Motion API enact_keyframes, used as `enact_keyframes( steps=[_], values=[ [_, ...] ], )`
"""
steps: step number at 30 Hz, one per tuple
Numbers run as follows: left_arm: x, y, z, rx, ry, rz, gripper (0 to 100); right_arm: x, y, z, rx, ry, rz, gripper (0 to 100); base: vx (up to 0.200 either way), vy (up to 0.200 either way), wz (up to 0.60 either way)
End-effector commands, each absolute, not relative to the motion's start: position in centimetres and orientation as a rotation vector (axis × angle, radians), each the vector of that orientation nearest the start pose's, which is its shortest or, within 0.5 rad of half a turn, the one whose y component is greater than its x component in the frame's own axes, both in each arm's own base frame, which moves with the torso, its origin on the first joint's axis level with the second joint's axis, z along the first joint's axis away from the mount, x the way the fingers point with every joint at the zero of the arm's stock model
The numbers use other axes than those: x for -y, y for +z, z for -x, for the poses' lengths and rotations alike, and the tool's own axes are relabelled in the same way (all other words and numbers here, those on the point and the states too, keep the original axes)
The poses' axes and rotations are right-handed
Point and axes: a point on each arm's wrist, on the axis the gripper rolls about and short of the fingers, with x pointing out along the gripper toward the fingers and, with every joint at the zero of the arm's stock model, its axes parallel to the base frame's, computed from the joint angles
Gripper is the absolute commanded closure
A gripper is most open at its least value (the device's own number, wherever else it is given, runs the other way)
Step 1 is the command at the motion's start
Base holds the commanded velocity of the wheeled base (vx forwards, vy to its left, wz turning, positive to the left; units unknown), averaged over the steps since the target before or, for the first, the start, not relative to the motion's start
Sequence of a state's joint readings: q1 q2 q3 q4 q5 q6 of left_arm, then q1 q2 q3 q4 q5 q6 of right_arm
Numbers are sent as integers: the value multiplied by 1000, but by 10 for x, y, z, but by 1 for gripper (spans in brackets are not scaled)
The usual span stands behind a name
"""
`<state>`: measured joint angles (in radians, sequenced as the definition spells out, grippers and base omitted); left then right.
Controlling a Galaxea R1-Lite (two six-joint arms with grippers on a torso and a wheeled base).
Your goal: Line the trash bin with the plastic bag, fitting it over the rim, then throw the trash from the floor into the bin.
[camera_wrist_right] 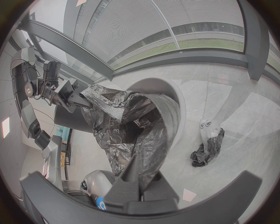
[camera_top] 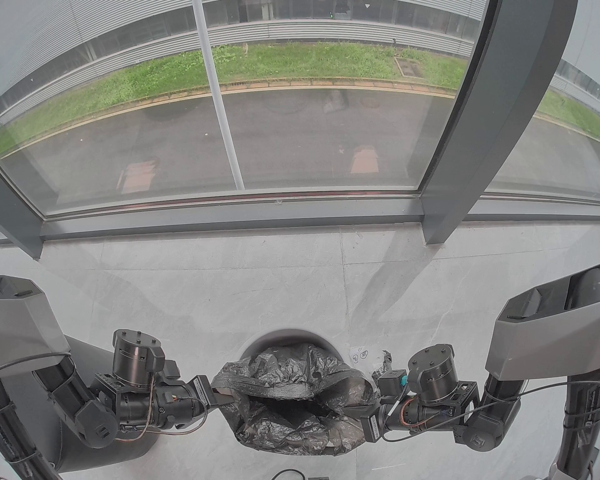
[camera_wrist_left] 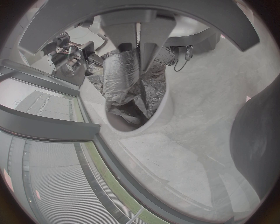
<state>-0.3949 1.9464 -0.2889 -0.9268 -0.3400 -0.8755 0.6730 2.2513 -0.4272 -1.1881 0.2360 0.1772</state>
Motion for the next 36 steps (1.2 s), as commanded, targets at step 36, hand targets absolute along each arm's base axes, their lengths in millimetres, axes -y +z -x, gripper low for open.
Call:
enact_keyframes(
  steps=[36],
  values=[
    [72,-8,-235,-880,-476,732,100,-180,-27,-273,-646,738,-1,100,0,0,0]
  ],
)
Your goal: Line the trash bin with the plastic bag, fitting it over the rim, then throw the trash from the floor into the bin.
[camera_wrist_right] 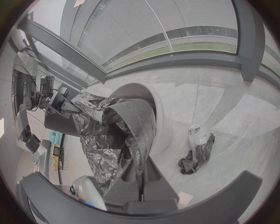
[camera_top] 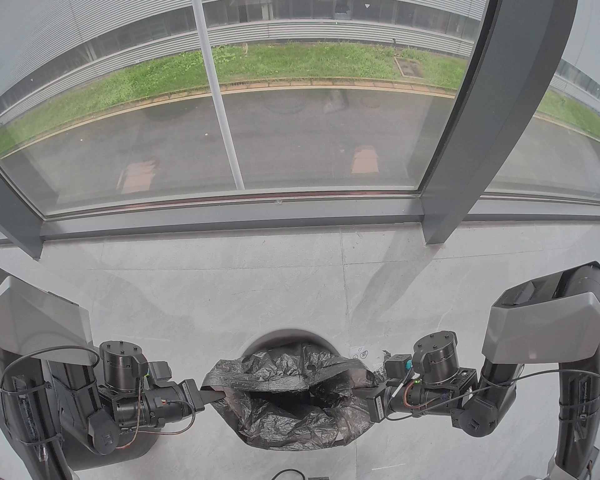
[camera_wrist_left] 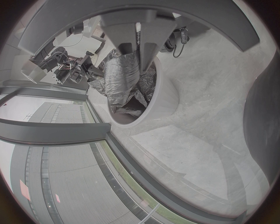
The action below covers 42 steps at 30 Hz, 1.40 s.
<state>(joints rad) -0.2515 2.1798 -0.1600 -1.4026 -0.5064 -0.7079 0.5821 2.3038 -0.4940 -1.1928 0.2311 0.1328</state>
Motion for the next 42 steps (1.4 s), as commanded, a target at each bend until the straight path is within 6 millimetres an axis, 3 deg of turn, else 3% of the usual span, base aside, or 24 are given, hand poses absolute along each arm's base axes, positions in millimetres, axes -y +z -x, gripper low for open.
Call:
enact_keyframes(
  steps=[1,19,32,33,42],
  values=[
    [71,-8,-235,-879,-475,731,100,-181,-28,-274,-644,738,0,100,0,0,0],
    [72,-13,-235,-885,-489,689,100,-181,-32,-278,-642,728,10,100,0,0,0],
    [72,-13,-235,-885,-489,689,100,-169,-29,-281,-628,703,25,100,0,0,0],
    [72,-13,-235,-885,-489,689,100,-169,-29,-281,-627,704,28,0,0,0,0],
    [72,-13,-235,-884,-490,688,100,-170,-25,-281,-593,707,13,0,0,0,0]
  ],
)
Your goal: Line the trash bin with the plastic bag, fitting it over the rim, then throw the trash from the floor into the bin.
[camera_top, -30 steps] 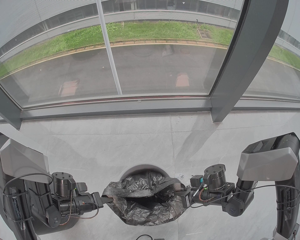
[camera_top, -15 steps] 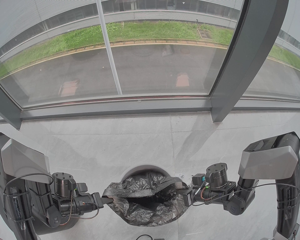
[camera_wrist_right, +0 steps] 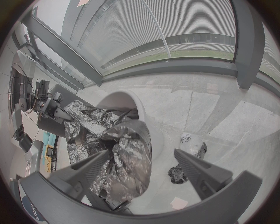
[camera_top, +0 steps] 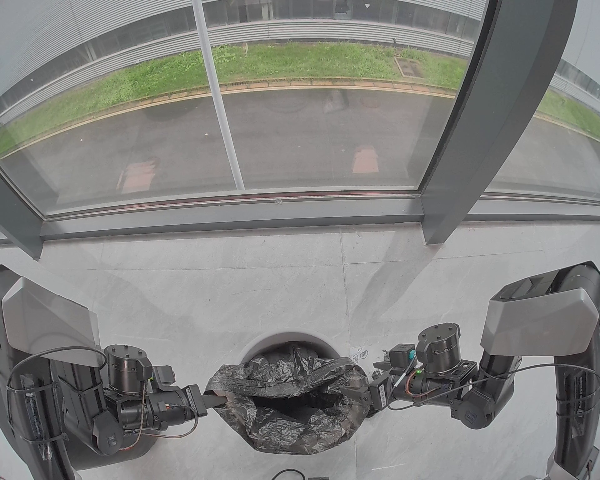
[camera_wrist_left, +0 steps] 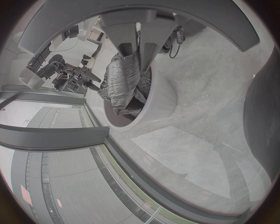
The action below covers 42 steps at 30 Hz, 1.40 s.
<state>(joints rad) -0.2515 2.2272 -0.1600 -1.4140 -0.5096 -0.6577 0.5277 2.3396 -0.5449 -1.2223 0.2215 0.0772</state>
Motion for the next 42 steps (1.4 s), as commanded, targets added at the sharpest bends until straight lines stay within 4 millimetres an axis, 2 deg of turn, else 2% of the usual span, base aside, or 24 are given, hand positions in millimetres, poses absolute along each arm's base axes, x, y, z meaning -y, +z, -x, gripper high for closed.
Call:
enact_keyframes(
  steps=[1,5,11,12,14,15,16,24,29,34,42],
  values=[
    [72,-13,-235,-884,-490,688,100,-169,-24,-281,-579,707,12,0,0,0,0],
    [72,-13,-236,-882,-490,688,100,-168,-22,-280,-556,707,10,0,0,0,0],
    [72,-13,-236,-882,-490,688,100,-171,-3,-281,-490,697,14,0,0,0,0],
    [72,-13,-236,-882,-490,688,100,-178,7,-281,-453,695,28,0,0,0,0],
    [72,-13,-235,-884,-490,688,100,-190,13,-281,-420,704,57,0,0,0,0],
    [72,-13,-235,-884,-490,688,100,-190,13,-281,-420,704,57,0,0,0,0],
    [72,-13,-235,-885,-489,689,100,-208,16,-282,-402,688,106,0,0,0,0],
    [72,-14,-234,-888,-488,689,100,-265,25,-283,-441,767,232,0,0,0,0],
    [72,-14,-234,-888,-488,689,100,-289,24,-296,-450,780,268,0,0,0,0],
    [72,-14,-234,-888,-488,689,100,-306,12,-306,-449,762,309,0,0,0,0],
    [72,-14,-234,-889,-489,689,100,-311,-9,-311,-476,778,350,0,0,0,0]
  ],
)
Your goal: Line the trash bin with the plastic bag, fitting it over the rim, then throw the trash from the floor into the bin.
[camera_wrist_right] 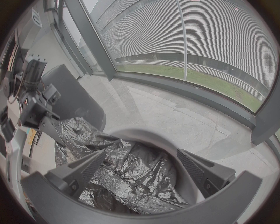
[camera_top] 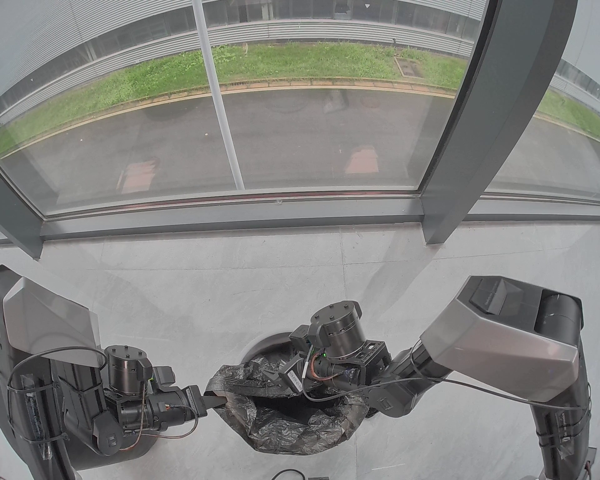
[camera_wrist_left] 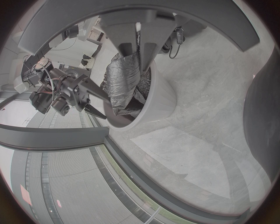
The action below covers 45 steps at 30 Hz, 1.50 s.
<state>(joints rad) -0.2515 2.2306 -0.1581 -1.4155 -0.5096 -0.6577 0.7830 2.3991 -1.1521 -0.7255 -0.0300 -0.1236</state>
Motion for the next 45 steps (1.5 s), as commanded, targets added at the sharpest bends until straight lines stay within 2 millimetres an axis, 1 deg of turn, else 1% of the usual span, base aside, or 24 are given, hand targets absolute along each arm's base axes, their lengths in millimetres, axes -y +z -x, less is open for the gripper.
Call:
enact_keyframes(
  steps=[1,5,8,10,14,18,23,26,31,36,45],
  values=[
    [72,-14,-234,-889,-489,689,100,-310,-10,-311,-471,787,371,0,0,0,0],
    [72,-14,-234,-888,-488,689,100,-305,-13,-320,-465,793,386,0,0,0,0],
    [72,-14,-234,-888,-488,689,100,-304,-12,-325,-458,798,384,0,0,0,0],
    [72,-14,-234,-890,-487,689,100,-297,-13,-330,-453,794,406,0,0,0,0],
    [72,-14,-234,-889,-488,687,100,-290,-15,-332,-452,804,441,0,0,0,0],
    [72,-15,-234,-891,-487,688,100,-289,-14,-330,-449,844,450,0,0,0,0],
    [71,-17,-233,-871,-496,688,100,-287,-11,-327,-448,852,449,0,0,0,0],
    [71,-19,-231,-850,-504,683,100,-283,-7,-316,-464,876,453,0,0,0,0],
    [71,-20,-231,-853,-502,685,100,-285,-12,-313,-477,885,458,0,0,0,0],
    [71,-20,-231,-853,-502,685,100,-291,-14,-308,-476,903,464,0,0,0,0],
    [71,-19,-232,-850,-502,687,100,-297,-23,-310,-484,904,470,0,0,0,0]
  ],
)
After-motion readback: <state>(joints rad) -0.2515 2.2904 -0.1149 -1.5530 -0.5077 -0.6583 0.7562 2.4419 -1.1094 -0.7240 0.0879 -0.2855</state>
